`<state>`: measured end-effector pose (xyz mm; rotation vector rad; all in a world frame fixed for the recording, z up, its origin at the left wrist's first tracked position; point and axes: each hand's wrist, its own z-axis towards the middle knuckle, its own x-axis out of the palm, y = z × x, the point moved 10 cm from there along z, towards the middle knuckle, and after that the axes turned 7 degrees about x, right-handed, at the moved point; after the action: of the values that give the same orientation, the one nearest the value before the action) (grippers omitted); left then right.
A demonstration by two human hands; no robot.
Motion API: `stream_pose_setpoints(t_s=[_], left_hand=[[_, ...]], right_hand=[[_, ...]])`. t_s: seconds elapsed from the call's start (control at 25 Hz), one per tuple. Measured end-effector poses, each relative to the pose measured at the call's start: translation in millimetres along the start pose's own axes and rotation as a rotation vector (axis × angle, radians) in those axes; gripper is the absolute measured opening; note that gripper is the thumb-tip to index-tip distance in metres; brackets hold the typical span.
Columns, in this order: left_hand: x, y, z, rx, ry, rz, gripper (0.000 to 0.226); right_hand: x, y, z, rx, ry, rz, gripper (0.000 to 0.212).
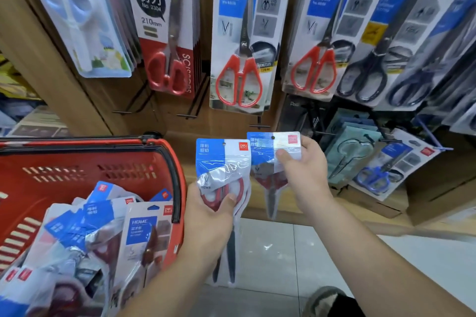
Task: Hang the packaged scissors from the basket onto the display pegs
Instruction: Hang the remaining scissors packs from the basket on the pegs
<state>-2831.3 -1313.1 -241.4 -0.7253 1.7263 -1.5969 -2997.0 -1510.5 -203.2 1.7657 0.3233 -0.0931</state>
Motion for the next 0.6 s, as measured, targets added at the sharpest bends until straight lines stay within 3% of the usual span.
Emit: stream_pose_setpoints(t_s=[0.16, 0.6], left_hand=[[-7, -3, -3, 0.003, 0.010, 0.001, 0.042], [-15, -19, -17, 0.023, -0.025, -0.085, 0.045]], right_hand=[[8, 3, -3, -0.056, 0.064, -0.005, 0.013], [36, 20, 3, -0.078, 0.100, 0.019, 0.008]])
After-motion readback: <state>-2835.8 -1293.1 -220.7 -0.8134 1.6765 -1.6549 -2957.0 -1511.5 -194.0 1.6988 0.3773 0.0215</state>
